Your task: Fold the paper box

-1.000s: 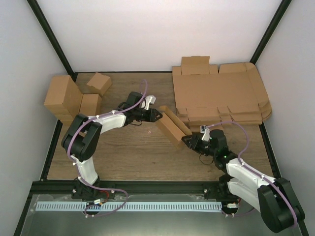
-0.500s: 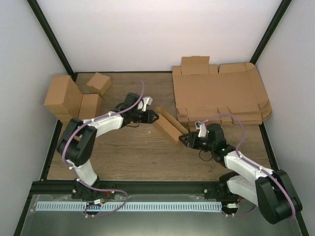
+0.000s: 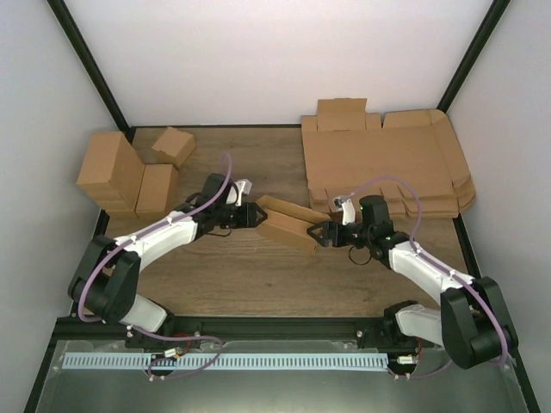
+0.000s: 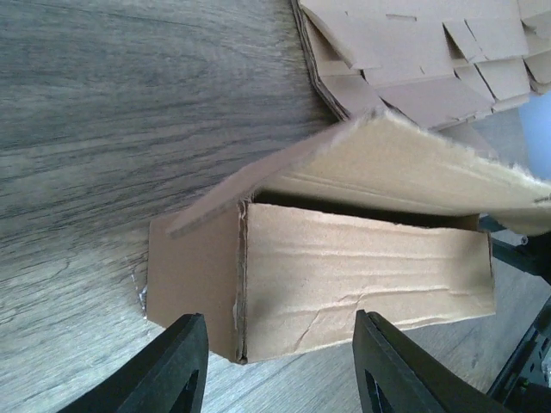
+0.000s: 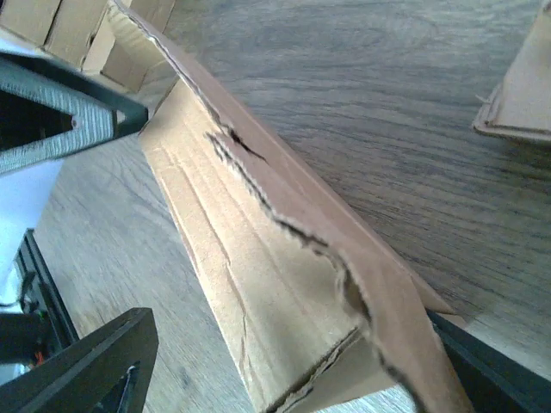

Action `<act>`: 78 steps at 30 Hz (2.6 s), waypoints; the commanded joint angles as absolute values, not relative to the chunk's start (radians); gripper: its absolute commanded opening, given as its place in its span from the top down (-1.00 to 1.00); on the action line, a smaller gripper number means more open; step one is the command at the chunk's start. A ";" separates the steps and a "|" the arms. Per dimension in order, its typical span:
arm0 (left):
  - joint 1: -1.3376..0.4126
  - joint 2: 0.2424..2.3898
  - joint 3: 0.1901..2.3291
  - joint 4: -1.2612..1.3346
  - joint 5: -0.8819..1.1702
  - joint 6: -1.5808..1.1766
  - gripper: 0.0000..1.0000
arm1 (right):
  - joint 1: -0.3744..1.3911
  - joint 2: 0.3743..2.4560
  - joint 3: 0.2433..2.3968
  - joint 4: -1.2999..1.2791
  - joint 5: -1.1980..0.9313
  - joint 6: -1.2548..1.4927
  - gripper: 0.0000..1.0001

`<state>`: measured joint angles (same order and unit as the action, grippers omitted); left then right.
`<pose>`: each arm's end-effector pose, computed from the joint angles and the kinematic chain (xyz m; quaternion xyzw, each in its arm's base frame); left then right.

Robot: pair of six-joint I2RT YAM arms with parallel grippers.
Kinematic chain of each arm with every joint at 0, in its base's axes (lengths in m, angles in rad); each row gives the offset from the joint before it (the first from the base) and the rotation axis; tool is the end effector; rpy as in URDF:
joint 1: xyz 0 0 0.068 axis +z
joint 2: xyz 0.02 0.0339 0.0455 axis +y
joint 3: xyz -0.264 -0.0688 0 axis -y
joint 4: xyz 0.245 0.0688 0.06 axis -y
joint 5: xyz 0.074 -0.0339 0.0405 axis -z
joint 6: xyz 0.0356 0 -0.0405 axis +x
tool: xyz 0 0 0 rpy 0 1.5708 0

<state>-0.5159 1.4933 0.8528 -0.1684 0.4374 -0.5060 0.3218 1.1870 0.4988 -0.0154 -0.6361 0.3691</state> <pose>0.2580 -0.1637 0.2015 0.0852 0.9058 -0.3532 0.2181 0.2084 0.0918 0.1826 -0.1110 0.8648 0.4021 0.2794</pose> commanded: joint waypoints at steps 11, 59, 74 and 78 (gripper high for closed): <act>-0.506 1.401 0.976 -0.411 0.236 -0.380 -0.05 | 0.313 1.037 0.583 -0.254 -0.562 0.341 -0.73; -0.595 1.660 1.219 -0.529 0.266 -0.103 0.92 | 0.315 1.013 0.511 -0.282 -0.550 0.495 -0.75; -0.701 1.589 1.178 -0.507 0.112 -0.236 0.92 | 0.317 0.920 0.407 -0.223 -0.606 0.562 -0.76; -0.720 1.593 1.182 -0.508 0.104 -0.252 0.91 | 0.336 0.940 0.389 -0.176 -0.610 0.589 -0.76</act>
<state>-0.7021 1.6150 1.1683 -0.5171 0.1299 -0.2211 0.3233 0.9352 0.3908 -0.2447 -0.5865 0.5468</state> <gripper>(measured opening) 0.043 0.881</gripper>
